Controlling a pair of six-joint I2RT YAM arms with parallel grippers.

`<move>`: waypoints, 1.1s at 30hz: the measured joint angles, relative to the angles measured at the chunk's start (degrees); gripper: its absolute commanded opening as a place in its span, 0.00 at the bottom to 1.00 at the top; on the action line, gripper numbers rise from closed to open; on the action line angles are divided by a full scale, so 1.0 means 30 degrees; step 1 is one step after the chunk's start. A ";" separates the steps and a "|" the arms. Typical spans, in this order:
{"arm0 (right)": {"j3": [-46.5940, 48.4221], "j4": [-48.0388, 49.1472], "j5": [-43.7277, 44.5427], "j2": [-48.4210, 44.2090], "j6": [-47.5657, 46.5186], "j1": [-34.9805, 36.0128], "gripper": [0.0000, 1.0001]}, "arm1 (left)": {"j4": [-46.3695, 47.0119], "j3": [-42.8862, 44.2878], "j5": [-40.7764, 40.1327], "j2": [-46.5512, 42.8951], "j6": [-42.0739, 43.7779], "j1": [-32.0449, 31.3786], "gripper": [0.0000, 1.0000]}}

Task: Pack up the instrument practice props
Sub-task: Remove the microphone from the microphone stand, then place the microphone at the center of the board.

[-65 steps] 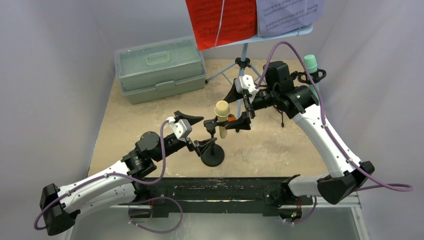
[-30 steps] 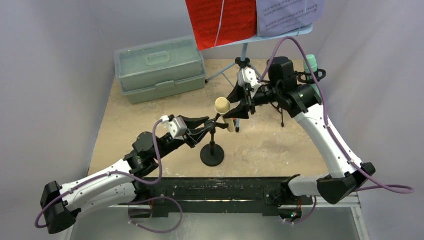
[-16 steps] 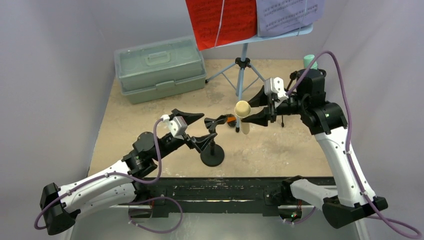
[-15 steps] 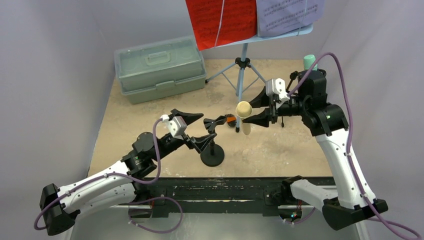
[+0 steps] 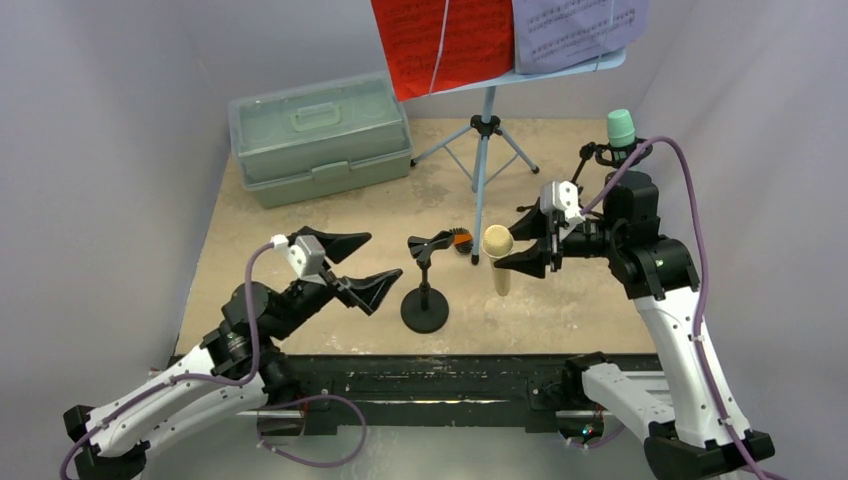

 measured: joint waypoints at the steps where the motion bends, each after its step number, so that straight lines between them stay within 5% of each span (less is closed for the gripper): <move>1: -0.0204 0.0015 -0.0007 -0.0124 0.0109 -0.0044 0.13 | -0.0277 0.0000 -0.0087 -0.0328 -0.0233 0.0000 0.98; 11: -0.1734 0.0284 -0.0226 -0.1100 0.1457 -0.0248 0.13 | -0.1945 -0.1137 -0.0146 -0.2965 -0.2871 0.0000 0.99; 24: -0.3934 0.1188 -0.0561 -0.1333 0.2055 -0.0262 0.13 | -0.0918 -0.3461 0.3271 0.0342 -0.4102 0.0000 1.00; 33: -0.5574 0.1938 -0.1450 -0.1574 0.2076 -0.0284 0.13 | 0.1647 -0.5246 0.4124 -0.0138 -0.5646 0.0000 1.00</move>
